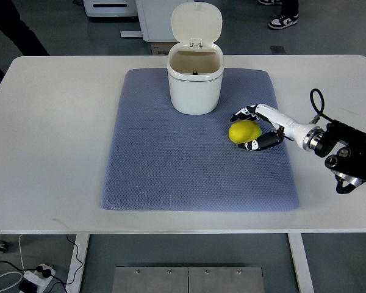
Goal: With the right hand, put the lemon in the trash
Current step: 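Close the right hand fingers around the yellow lemon, then lift the lemon and carry it above the white bin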
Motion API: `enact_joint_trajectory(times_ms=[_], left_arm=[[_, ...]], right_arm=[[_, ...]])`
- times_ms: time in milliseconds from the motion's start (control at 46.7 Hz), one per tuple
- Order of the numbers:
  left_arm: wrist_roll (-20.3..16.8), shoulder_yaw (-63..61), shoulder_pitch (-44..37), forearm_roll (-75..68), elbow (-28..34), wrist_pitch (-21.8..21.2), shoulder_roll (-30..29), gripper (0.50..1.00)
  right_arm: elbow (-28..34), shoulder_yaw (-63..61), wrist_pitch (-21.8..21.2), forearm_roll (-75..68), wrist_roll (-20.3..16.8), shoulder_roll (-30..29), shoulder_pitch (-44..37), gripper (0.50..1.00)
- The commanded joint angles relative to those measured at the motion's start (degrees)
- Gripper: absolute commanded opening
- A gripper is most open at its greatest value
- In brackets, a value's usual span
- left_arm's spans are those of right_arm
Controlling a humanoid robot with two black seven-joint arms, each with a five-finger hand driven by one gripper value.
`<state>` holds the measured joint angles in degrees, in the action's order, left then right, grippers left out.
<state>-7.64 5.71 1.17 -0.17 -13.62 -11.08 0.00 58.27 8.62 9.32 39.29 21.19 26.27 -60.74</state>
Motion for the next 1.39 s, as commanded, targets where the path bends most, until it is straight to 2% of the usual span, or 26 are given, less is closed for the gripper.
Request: enact_joint_trajectory(times_ms=[0, 107, 321, 557, 750, 836, 1157, 1371], left_arm=[[0.0, 0.0, 0.0, 0.0, 0.0, 0.0, 0.0, 1.0], [0.0, 0.0, 0.0, 0.0, 0.0, 0.0, 0.0, 1.0], [0.0, 0.0, 0.0, 0.0, 0.0, 0.0, 0.0, 1.0], [0.0, 0.0, 0.1, 0.0, 0.0, 0.0, 0.0, 1.0], [0.0, 0.0, 0.1, 0.0, 0.0, 0.0, 0.0, 1.0], [0.0, 0.0, 0.1, 0.0, 0.0, 0.0, 0.0, 1.0], [0.0, 0.0, 0.0, 0.0, 0.0, 0.0, 0.0, 1.0], [0.0, 0.0, 0.0, 0.0, 0.0, 0.0, 0.0, 1.0]], right_arm=[[0.0, 0.1, 0.0, 0.1, 0.0, 0.0, 0.0, 0.836], [0.0, 0.1, 0.0, 0.1, 0.0, 0.0, -0.1, 0.836], [0.0, 0.1, 0.0, 0.1, 0.1, 0.0, -0.2, 0.793], [0.1, 0.0, 0.1, 0.1, 0.4, 0.0, -0.2, 0.644], [0.3, 0.0, 0.1, 0.3, 0.9, 0.0, -0.1, 0.6], [0.3, 0.0, 0.0, 0.3, 1.6, 0.0, -0.2, 0.558], [0.7, -0.4, 0.0, -0.1, 1.6, 1.0, -1.0, 0.541], [3.3, -1.2, -0.1, -0.6, 3.2, 7.2, -2.4, 0.541]])
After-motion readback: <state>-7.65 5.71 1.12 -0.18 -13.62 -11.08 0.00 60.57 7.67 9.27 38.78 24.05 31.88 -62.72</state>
